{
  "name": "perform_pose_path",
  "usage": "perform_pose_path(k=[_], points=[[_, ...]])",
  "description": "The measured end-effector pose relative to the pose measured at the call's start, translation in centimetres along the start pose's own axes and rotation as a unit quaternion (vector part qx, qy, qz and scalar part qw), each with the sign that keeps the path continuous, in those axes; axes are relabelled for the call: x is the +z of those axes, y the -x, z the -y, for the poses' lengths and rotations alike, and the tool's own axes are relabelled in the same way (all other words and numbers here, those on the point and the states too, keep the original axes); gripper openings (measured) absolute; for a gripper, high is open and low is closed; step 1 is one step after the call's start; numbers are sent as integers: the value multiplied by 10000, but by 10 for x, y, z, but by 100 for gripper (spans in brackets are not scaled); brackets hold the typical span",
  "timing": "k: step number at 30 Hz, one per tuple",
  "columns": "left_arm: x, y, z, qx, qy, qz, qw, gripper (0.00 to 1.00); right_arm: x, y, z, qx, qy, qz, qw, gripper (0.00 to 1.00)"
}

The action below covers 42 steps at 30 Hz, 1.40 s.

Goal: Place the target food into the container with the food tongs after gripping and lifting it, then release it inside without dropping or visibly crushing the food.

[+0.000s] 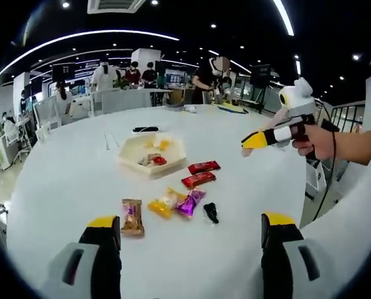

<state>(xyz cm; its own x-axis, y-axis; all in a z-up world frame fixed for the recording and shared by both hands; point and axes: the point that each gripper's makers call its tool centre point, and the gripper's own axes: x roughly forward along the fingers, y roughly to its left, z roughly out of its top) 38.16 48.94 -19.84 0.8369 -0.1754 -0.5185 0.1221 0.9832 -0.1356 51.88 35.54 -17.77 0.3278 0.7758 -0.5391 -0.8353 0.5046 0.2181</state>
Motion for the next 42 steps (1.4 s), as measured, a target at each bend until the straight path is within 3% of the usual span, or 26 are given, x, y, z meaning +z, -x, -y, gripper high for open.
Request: perform_pose_path(k=[5, 9, 15, 21, 24, 29, 32, 35, 37, 42], points=[[1, -9, 9, -223, -160, -63, 9996, 94, -13, 9, -3, -102, 263, -58, 9996, 28], [6, -6, 8, -210, -204, -53, 9996, 94, -23, 13, -2, -50, 35, -150, 9999, 28], [10, -7, 4, -128, -83, 47, 9999, 94, -20, 17, 0, -160, 139, 31, 9998, 28], [1, -9, 11, -290, -221, -146, 9992, 93, -29, 26, -3, -280, 146, 121, 9994, 29], [8, -5, 10, -246, -170, 17, 9996, 94, -32, 27, -5, -251, 145, 130, 9995, 29], [11, -13, 5, -157, -47, 53, 9999, 93, -33, 25, -1, -192, 253, 51, 9995, 29], [10, -15, 9, -239, -23, 9, 9997, 93, -35, 25, 0, -214, 237, 16, 9995, 29], [2, -20, 22, -538, -190, -164, 9982, 93, -40, 28, -1, -333, 196, 49, 9992, 29], [-2, -19, 20, -519, -285, -263, 9979, 93, -45, 29, -2, -360, 117, 24, 9993, 29], [4, -20, 7, -297, -208, -85, 9993, 93, -48, 23, -4, -279, 177, -76, 9994, 29]])
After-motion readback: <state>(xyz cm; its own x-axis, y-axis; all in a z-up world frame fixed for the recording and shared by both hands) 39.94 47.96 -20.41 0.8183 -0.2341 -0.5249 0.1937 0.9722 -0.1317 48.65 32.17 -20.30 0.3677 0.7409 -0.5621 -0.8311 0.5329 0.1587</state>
